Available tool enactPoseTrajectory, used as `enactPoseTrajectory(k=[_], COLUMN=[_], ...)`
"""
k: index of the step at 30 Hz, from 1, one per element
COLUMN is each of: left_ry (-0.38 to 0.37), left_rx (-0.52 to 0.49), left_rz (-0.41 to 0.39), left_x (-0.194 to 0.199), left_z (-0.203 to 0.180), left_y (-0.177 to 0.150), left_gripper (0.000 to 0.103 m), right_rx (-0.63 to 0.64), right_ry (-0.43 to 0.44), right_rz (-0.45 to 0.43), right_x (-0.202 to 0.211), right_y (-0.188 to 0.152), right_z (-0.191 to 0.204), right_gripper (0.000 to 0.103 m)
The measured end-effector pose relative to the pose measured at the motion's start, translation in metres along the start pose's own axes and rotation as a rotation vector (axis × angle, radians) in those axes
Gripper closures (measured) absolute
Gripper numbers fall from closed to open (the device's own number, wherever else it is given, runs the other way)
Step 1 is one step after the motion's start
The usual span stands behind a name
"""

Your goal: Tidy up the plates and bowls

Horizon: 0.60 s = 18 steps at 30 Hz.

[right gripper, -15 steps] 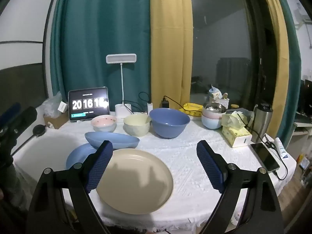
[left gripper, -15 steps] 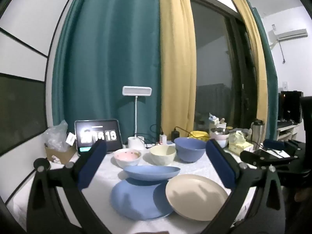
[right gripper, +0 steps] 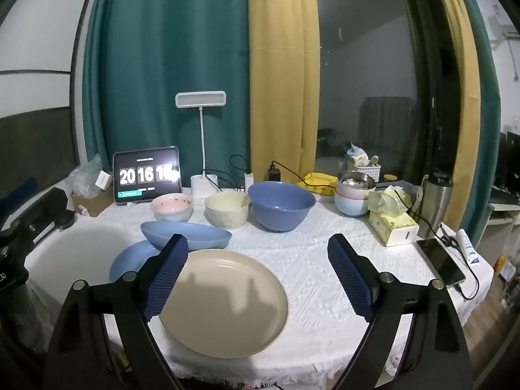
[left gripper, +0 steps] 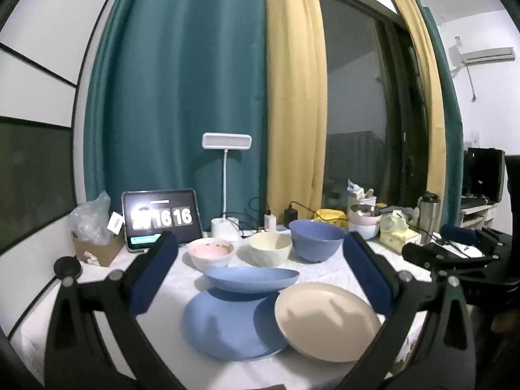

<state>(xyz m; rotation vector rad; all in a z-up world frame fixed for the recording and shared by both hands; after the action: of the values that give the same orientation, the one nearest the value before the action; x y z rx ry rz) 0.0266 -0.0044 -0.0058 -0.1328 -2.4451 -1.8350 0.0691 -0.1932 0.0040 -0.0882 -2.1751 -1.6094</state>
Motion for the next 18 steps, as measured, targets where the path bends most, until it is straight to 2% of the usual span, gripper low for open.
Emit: enactPoseTrajectory(k=[18], left_ry=[-0.014], left_rx=[-0.001], left_rz=[0.006], left_x=[0.0006], left_z=[0.0017], left_y=[0.0014], left_gripper=[0.001], right_rx=[-0.003], right_ry=[0.002], right_rz=[0.002], right_x=[-0.0002], right_y=[-0.0036], right_z=[-0.0011], right_gripper=[0.012])
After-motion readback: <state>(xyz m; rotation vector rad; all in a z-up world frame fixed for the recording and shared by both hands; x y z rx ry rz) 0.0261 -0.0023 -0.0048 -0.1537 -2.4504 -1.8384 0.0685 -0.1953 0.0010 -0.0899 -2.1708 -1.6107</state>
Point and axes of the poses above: each gripper's, at about its wrist camera, not at the fingertips, and x roughly against the way its jaws point, z to its left, y to its top, the point moved 2 cm from there along -x, roughly the way its jaws point, and after that the axes turned 15 degrees about x, right-handed, at the moved point
